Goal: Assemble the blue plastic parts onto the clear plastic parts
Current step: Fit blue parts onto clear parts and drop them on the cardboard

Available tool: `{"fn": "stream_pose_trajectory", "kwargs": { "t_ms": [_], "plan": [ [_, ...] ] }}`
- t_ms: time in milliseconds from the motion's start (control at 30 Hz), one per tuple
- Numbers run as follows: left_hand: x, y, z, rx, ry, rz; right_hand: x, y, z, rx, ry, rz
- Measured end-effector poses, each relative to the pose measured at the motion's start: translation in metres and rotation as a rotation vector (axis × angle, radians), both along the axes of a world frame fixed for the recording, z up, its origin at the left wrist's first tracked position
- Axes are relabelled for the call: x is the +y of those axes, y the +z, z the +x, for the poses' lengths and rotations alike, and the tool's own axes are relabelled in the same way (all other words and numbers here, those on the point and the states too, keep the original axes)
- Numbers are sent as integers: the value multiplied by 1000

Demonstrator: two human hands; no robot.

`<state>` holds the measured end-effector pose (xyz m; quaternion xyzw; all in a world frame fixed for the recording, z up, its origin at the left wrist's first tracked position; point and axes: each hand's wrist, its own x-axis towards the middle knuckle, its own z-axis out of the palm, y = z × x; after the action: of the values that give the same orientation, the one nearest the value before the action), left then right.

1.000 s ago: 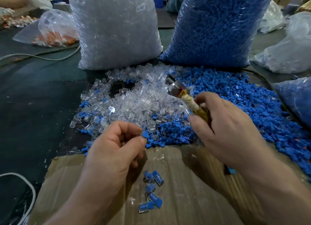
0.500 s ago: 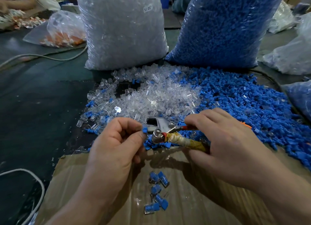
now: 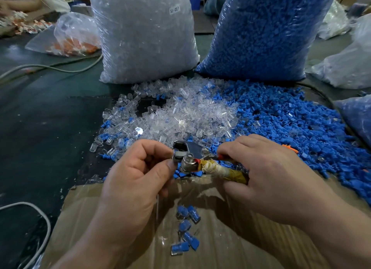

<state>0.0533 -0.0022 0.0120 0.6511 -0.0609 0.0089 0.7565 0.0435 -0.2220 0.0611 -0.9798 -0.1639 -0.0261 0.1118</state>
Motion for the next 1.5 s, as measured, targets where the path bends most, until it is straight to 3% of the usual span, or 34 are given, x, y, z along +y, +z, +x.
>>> {"fn": "stream_pose_trajectory", "kwargs": {
  "t_ms": [233, 333, 467, 600, 700, 867, 967, 1100, 1200, 1300, 1400, 1500],
  "plan": [
    [2, -1, 1, 17, 18, -15, 4, -2, -1, -35, -14, 10],
    [0, 1, 2, 13, 85, 65, -4, -5, 1, -82, -56, 50],
    [-1, 7, 0, 100, 54, 204, -13, -11, 14, -114, -193, -62],
    [-13, 14, -7, 183, 4, 206, -10, -18, 25, -49, -202, -188],
    [-14, 15, -7, 197, 29, 210, -9, -19, 28, -27, -194, -175],
    [-12, 8, -9, 62, 68, 386, 13, -12, 9, -222, -49, 44],
    [-14, 3, -11, -45, 81, 470, 34, -15, 0, -311, 111, 17],
    [-12, 5, -15, -143, 73, 497, 37, -18, -2, -322, 143, 16],
    [-11, 11, -15, -23, 40, 305, 35, -18, -2, -355, 168, 111],
    [-7, 14, -13, 87, -86, 310, 39, -16, -2, -432, 235, 152],
    [-6, 15, -12, 110, -173, 241, 46, -10, -7, -301, 204, 290],
    [-6, 15, -15, -90, -181, 282, 52, -1, -14, 259, -14, 789]
  ]
}}
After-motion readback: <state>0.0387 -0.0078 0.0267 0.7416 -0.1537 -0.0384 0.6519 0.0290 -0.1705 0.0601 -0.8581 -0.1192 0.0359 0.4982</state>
